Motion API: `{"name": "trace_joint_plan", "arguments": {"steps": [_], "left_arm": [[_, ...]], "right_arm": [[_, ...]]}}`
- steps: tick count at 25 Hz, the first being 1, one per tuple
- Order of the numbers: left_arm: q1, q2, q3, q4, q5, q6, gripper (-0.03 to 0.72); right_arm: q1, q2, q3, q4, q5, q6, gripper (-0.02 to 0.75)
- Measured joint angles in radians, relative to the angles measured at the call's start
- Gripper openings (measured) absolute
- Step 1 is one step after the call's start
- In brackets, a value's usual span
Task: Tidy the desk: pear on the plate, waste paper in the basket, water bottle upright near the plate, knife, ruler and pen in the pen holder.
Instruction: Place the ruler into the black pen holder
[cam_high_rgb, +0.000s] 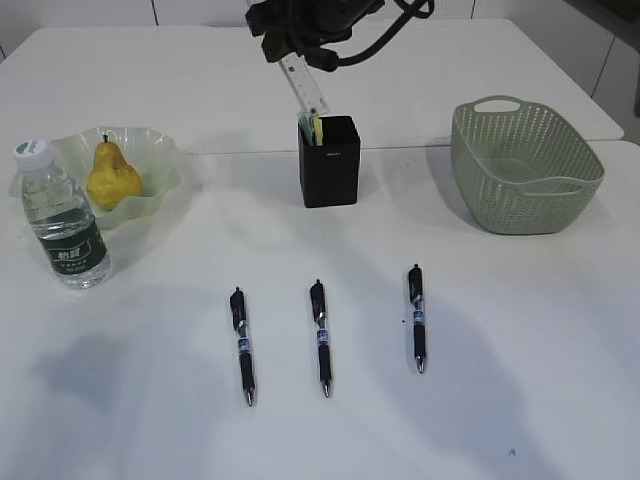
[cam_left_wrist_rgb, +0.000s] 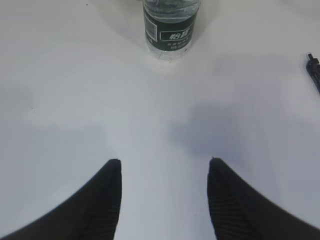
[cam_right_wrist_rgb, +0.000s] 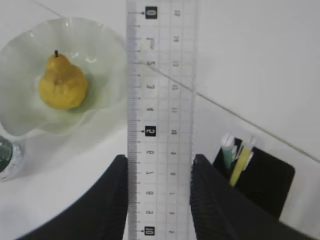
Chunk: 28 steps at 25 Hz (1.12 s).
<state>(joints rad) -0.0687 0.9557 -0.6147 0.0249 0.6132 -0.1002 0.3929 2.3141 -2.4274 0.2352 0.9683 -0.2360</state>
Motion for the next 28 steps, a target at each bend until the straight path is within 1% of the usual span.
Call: {"name": "trace_joint_plan", "arguments": {"steps": [6, 17, 22, 25, 28], "left_arm": [[0.0, 0.0, 0.0, 0.0, 0.0, 0.0, 0.384], [0.0, 0.0, 0.0, 0.0, 0.005, 0.0, 0.384], [0.0, 0.0, 0.0, 0.0, 0.008, 0.0, 0.384], [0.0, 0.0, 0.0, 0.0, 0.008, 0.0, 0.384], [0.0, 0.0, 0.0, 0.0, 0.009, 0.0, 0.384]], "right_arm": [[-0.016, 0.0, 0.0, -0.038, -0.09, 0.006, 0.3], [-0.056, 0.0, 0.039, -0.049, -0.263, 0.022, 0.299], [-0.064, 0.0, 0.04, -0.093, -0.346, 0.022, 0.299], [-0.073, 0.0, 0.069, -0.107, -0.406, 0.022, 0.299], [-0.088, 0.0, 0.138, -0.107, -0.484, 0.022, 0.299]]}}
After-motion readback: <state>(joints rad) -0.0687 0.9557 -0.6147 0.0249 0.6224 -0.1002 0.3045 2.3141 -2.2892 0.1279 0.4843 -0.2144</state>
